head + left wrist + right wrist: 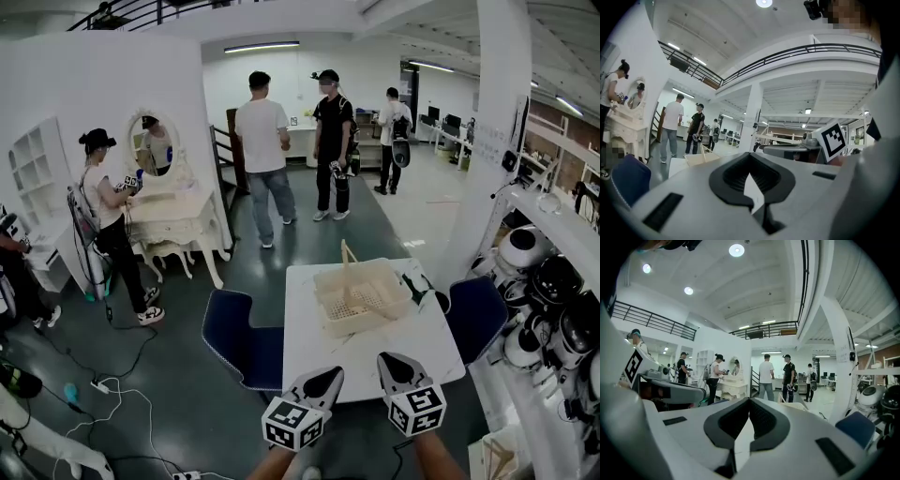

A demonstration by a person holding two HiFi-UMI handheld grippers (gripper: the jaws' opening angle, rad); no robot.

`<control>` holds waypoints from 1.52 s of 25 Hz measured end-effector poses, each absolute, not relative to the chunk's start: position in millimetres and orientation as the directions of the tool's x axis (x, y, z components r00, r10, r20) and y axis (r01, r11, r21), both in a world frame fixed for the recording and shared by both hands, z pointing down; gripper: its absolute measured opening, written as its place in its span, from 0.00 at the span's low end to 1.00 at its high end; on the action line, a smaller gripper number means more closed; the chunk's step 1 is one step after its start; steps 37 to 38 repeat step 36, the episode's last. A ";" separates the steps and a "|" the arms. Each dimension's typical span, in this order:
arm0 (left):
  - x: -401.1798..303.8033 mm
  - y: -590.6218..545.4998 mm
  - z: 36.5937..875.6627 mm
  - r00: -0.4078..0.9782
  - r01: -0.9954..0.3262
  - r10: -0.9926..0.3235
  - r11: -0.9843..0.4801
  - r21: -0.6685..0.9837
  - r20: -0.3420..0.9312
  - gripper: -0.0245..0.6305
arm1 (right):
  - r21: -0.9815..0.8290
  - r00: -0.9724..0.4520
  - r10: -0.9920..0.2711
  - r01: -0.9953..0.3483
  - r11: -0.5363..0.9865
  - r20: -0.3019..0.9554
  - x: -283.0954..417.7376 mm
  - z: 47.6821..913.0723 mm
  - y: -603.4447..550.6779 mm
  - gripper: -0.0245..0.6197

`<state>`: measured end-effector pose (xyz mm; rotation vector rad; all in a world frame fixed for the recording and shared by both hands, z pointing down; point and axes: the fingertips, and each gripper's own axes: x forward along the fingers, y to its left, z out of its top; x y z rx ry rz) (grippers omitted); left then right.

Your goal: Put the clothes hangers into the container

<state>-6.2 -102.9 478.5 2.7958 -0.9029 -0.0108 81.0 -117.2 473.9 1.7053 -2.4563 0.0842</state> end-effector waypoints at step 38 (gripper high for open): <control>33.1 -82.6 474.8 0.817 -0.573 -0.573 -0.796 0.192 0.064 0.04 | 0.026 -0.345 -0.925 -0.935 0.353 0.159 117.5 474.7 -92.8 0.07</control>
